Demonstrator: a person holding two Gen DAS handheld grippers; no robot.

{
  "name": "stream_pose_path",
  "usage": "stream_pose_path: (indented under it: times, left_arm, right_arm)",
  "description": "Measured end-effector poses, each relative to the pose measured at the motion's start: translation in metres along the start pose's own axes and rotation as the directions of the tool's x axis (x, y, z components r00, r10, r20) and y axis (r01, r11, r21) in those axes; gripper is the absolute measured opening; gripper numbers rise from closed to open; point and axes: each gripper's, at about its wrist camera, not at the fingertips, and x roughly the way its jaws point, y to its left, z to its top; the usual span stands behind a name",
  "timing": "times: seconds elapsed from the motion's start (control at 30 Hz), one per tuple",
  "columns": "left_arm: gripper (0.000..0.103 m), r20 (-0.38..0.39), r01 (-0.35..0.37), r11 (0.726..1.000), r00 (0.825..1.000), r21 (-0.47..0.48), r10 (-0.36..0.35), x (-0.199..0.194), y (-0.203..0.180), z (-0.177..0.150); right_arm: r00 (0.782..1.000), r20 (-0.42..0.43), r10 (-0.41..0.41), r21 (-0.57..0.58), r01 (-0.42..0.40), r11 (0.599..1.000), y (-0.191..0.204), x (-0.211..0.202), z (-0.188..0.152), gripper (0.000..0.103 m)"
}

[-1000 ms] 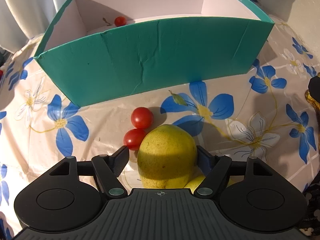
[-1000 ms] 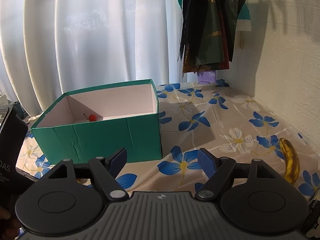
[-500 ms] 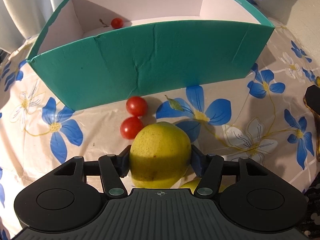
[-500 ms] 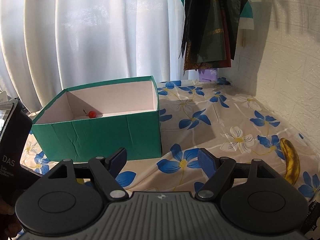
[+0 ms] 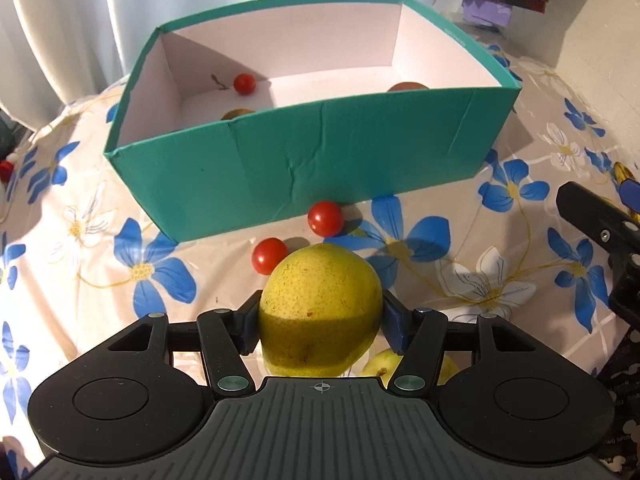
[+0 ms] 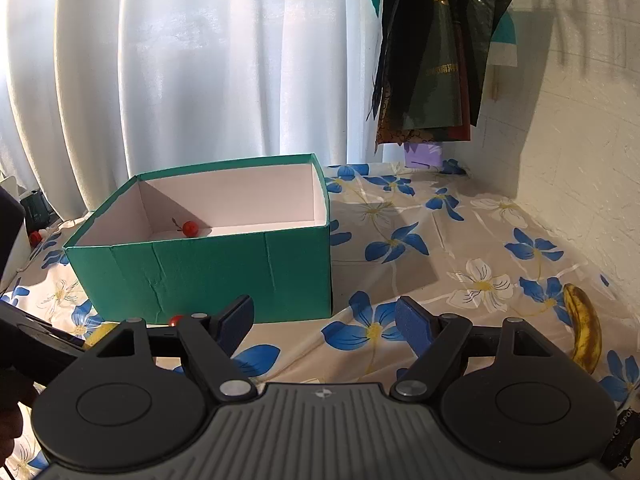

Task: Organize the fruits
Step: 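Lift the yellow pear with the left tool while the right tool grasps another yellow pear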

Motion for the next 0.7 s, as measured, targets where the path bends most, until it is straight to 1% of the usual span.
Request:
stream_pose_path:
  times: [0.17, 0.4, 0.7]
  left_arm:
    - [0.063, 0.049, -0.021, 1.0, 0.999, -0.005, 0.021, -0.014, 0.006, 0.002]
    - [0.063, 0.075, -0.027, 0.999, 0.997, -0.031, 0.029, -0.026, 0.018, 0.0]
    - [0.063, 0.118, -0.038, 0.998, 0.992, -0.058, 0.045, -0.043, 0.033, -0.005]
  right_arm:
    - [1.0, -0.001, 0.007, -0.02, -0.007, 1.0, 0.008, -0.001, 0.001, 0.078]
    - [1.0, 0.001, 0.026, -0.05, -0.026, 0.998, 0.022, -0.005, 0.001, 0.078]
    - [0.996, -0.039, 0.075, -0.09, -0.078, 0.993, 0.042, -0.009, -0.008, 0.078]
